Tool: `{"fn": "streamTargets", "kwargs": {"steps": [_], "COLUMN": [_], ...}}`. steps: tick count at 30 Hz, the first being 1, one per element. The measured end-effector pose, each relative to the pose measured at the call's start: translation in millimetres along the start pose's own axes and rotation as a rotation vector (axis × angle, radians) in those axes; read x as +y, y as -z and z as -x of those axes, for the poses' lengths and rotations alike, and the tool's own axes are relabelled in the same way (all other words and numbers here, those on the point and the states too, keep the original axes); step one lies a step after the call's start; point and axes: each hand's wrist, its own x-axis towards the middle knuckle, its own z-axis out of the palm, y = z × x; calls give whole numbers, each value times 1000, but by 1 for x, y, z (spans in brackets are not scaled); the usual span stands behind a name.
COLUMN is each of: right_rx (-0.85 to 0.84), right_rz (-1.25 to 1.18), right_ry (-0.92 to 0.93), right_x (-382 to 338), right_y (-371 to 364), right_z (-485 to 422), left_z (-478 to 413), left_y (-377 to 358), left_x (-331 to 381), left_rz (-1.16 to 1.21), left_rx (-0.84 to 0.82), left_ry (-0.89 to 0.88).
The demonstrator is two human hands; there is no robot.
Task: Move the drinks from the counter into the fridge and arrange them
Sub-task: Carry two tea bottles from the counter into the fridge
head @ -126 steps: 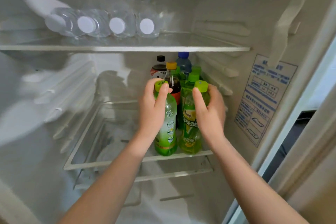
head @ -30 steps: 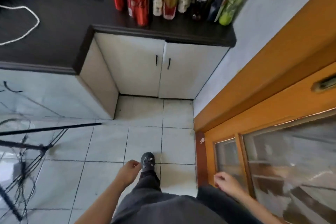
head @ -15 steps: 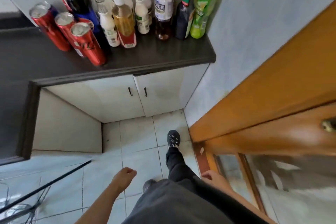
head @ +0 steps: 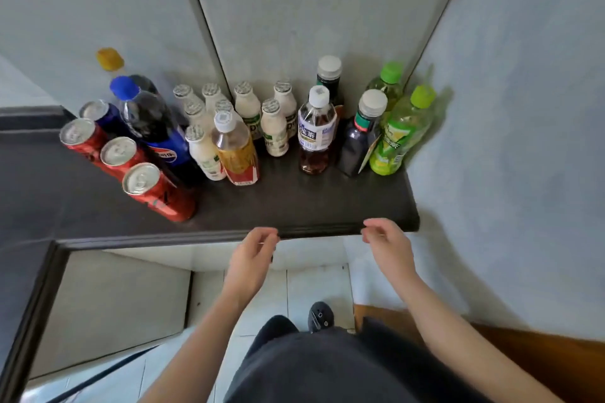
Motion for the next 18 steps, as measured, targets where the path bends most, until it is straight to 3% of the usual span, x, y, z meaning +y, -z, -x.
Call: {"fn": "streamTargets", "kwargs": {"steps": [4,10,14,18], "right_rx": [187,406,460,424], "right_rz": [-71,-73,111,226], "right_ry": [196,413,564,553], "right_x": [-52,-109,-134,-147], "right_y": [6,13,16,7], "right_z": [-18,-28,-41,-59], "left_z": [-34,-80,-107,-124], "left_y": [-1,-5,-13,-23], "left_x": [55,117,145,157], "left_rz": [164,113,98,174], "left_rx": [28,140,116,27], "left_ry": [-150,-482,-612,-606]}}
